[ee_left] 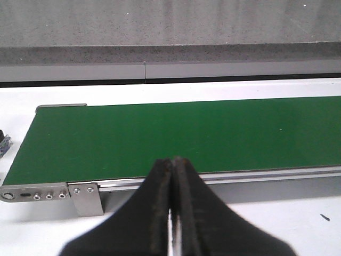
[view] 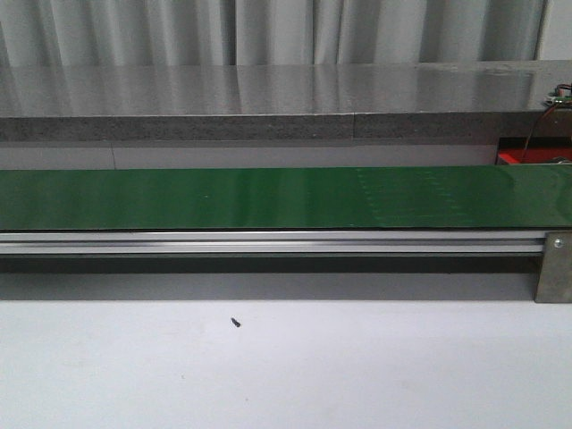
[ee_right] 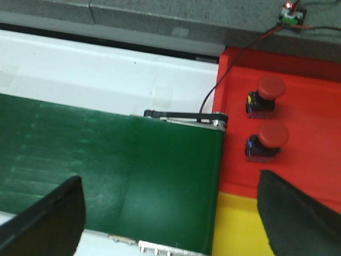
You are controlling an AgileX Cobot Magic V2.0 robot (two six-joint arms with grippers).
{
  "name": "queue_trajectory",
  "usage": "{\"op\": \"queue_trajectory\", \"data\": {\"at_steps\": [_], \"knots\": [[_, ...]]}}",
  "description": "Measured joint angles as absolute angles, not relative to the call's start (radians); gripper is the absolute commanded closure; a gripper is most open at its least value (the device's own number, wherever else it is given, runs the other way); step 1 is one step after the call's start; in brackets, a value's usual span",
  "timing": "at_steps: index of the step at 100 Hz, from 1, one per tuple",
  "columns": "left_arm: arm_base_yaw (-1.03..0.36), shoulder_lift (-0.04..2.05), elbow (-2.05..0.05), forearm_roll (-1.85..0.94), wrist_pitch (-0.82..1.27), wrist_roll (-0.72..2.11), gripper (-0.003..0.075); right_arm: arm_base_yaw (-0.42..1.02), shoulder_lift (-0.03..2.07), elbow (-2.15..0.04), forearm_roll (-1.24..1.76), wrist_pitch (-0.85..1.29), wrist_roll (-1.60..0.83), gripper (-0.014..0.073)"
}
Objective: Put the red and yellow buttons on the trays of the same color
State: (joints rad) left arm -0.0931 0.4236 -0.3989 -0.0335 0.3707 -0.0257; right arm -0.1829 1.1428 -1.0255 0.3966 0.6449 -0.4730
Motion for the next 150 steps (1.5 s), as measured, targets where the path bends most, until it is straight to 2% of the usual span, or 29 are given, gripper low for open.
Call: {"op": "queue_trajectory", "data": {"at_steps": [12,24,45,73,150], "knots": [[-0.093,0.424,-0.399,-0.034,0.371,-0.026,0.074,-0.183,1.005,-0.846,0.397,0.568,-0.473,-0.004],[-0.093,0.424,-0.399,-0.034,0.371,-0.026,0.074,-0.183,0.874,-0.689,0.397,0.52,-0.473,0.0051],[-0.093,0.424,-0.399,-0.034,0.371,-0.026,0.074,-0.183,0.639,-0.527,0.397,0.495,-0.473,0.0284],[-0.093,0.424,-0.399,-0.034,0.371,-0.026,0.074,-0.183,0.467,-0.504,0.397,0.493,-0.473,0.0667],[-0.093,0.424,-0.399,-0.034,0.371,-0.026,0.074,-0.183,0.464,-0.504,0.4,0.506,-0.471,0.0662]]}}
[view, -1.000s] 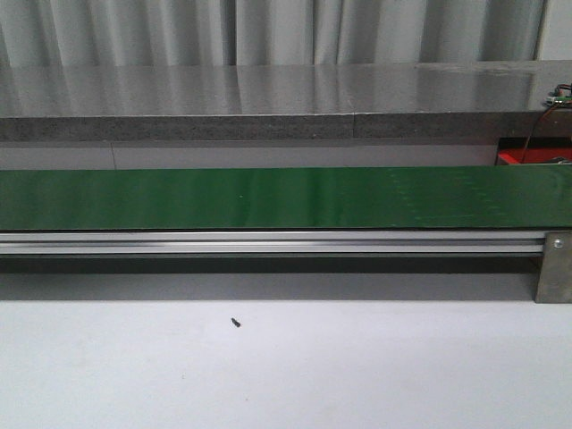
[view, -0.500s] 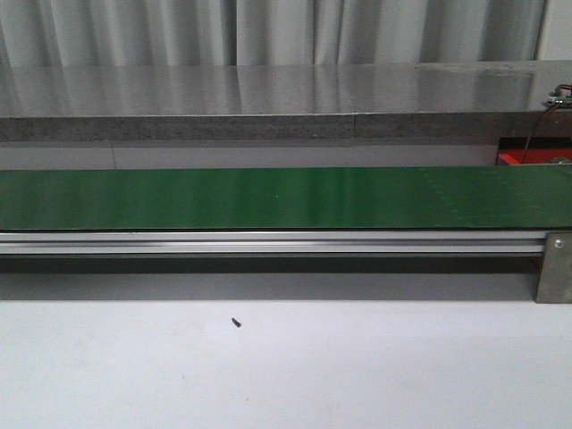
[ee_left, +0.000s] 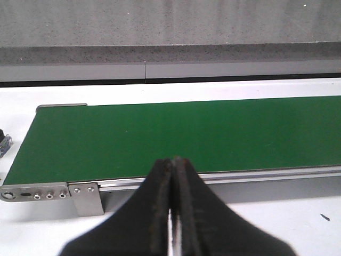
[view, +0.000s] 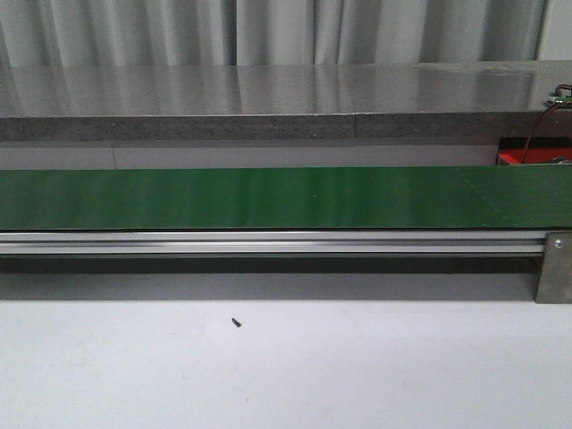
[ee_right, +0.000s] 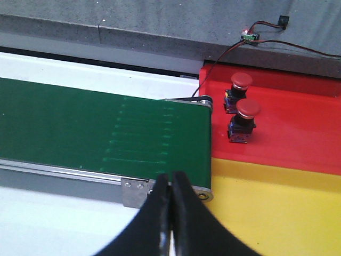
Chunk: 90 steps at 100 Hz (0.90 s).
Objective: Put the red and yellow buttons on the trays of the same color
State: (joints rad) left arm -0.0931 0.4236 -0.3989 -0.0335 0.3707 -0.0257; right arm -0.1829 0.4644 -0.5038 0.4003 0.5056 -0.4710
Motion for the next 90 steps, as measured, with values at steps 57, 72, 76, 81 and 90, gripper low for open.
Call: {"op": "queue_trajectory", "data": {"at_steps": [57,72,76,81,90], "knots": [[-0.077,0.445,-0.419,-0.025,0.439,-0.048,0.0641,-0.183,0.464,-0.504,0.4,0.509,-0.471,0.0662],[0.001,0.549,-0.529,0.02,0.542,-0.08,0.049,-0.183,0.464,-0.504,0.4,0.51,-0.471,0.0662],[0.033,0.587,-0.561,0.03,0.556,-0.081,0.0435,-0.183,0.464,-0.504,0.4,0.51,-0.471,0.0662],[0.072,0.634,-0.614,0.037,0.565,-0.082,0.0367,-0.183,0.464,-0.504,0.4,0.51,-0.471,0.0662],[0.125,0.724,-0.688,0.048,0.564,-0.086,0.0277,-0.183,0.464,-0.504,0.4,0.51,-0.471,0.0662]]}}
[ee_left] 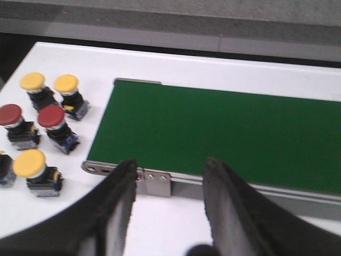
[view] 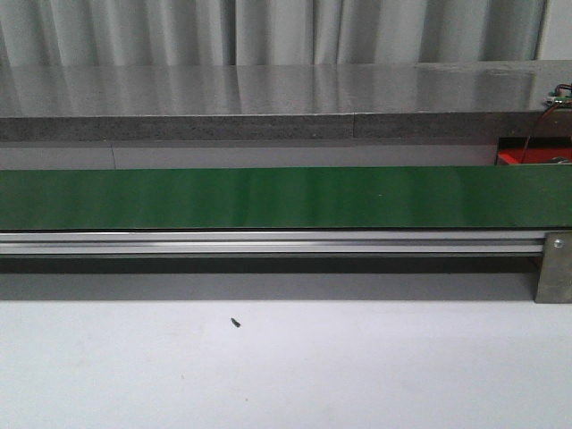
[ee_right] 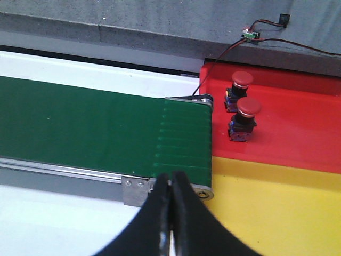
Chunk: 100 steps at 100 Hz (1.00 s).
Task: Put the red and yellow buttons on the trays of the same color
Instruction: 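Reach the left gripper to a yellow button and close on it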
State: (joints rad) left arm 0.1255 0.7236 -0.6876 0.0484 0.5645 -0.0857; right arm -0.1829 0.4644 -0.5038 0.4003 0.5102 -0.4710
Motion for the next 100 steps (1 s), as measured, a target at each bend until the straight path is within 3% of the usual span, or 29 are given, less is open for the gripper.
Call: {"op": "queue_trajectory", "data": {"at_steps": [24,54,100], "knots": [[0.172,0.978,-0.876,0.095,0.552,-0.113,0.0267,-0.183,0.464,-0.504,0.4,0.51,-0.471,0.0662],[0.354,1.325,-1.069,0.078,0.553,-0.137,0.0267,-0.183,0.464,-0.504,0.4,0.51,-0.471,0.0662],[0.527,1.658,-1.157,0.079,0.548,-0.141,0.0267,-0.183,0.464,-0.504,0.4,0.51,-0.471,0.0662]]}}
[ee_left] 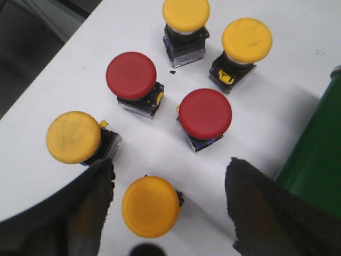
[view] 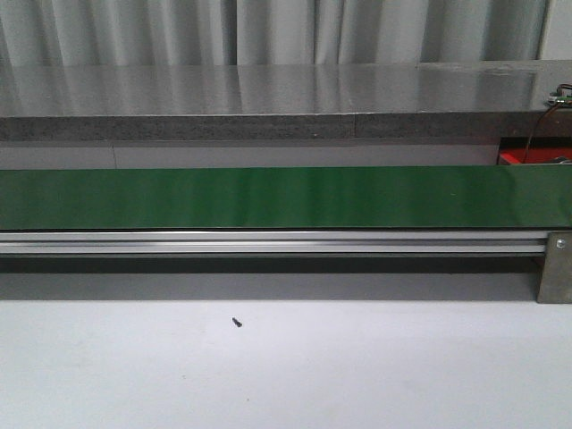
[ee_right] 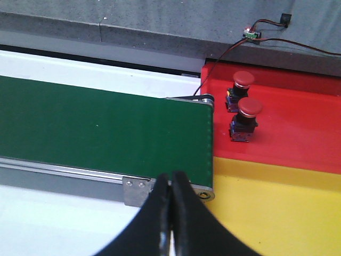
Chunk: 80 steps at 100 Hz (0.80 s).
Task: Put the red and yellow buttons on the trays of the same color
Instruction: 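Reach the left gripper to a yellow button and close on it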
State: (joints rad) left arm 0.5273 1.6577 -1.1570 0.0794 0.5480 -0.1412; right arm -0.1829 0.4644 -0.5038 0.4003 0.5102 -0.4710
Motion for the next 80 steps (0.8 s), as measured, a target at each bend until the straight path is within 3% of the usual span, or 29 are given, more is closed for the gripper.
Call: {"op": "queue_trajectory", "data": {"at_steps": [80], "knots": [[0.529,1.759,-1.163,0.129,0.527,-0.141,0.0267,-0.183,0.464,-0.504,0.4,0.51,-0.471,0.0662]]}}
